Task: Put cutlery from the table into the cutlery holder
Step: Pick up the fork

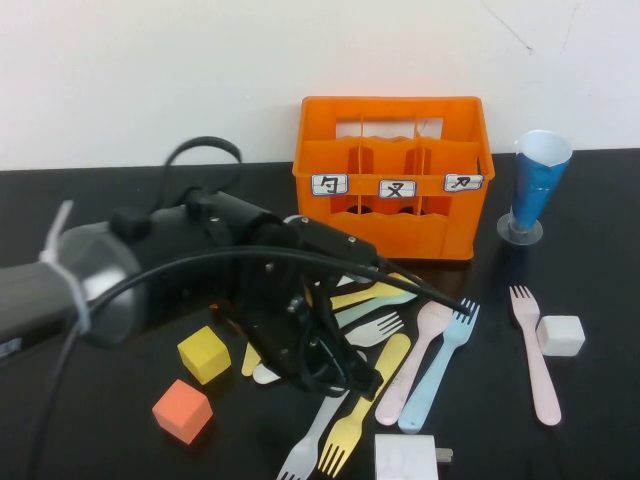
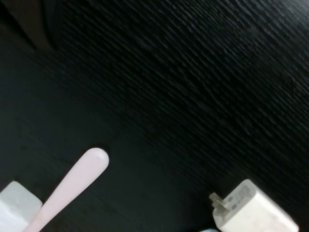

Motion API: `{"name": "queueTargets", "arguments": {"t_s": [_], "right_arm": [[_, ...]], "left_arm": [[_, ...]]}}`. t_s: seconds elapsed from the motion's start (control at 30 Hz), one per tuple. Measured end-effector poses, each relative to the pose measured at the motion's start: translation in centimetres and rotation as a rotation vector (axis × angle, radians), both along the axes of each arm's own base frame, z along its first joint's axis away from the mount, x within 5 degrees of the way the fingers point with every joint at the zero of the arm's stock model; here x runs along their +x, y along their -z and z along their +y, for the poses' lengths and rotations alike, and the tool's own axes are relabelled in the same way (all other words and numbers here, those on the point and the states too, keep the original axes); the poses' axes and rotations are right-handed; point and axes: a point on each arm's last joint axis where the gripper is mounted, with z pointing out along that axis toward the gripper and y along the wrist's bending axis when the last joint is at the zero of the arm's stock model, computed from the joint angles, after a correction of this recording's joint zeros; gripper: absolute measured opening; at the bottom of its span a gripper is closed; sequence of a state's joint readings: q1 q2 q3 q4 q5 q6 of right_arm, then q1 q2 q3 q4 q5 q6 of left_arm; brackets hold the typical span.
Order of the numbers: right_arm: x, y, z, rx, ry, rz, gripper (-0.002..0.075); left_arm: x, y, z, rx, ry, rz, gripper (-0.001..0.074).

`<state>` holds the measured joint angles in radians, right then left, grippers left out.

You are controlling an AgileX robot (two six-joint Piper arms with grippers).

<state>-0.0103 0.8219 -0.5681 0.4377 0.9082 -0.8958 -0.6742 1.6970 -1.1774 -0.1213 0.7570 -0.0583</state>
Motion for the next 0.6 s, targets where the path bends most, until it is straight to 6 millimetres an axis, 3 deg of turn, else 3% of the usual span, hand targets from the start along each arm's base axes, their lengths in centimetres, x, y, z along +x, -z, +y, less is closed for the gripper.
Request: {"name": "queueTargets", "arguments": {"t_s": [0.3,0.6], "right_arm": [[-0.1,0.0,0.1,0.016,-0.004,0.008,-0.0003],[-0.1,-0.1,0.2,0.031,-0.003,0.011,-0.0003]], "left_arm": [[1.0,2.3,-0.8,0.049,-0.001,0.055,0.0309],[1.3,3.7,-0.9,0.09,0.006,0.087,0.0349]]}}
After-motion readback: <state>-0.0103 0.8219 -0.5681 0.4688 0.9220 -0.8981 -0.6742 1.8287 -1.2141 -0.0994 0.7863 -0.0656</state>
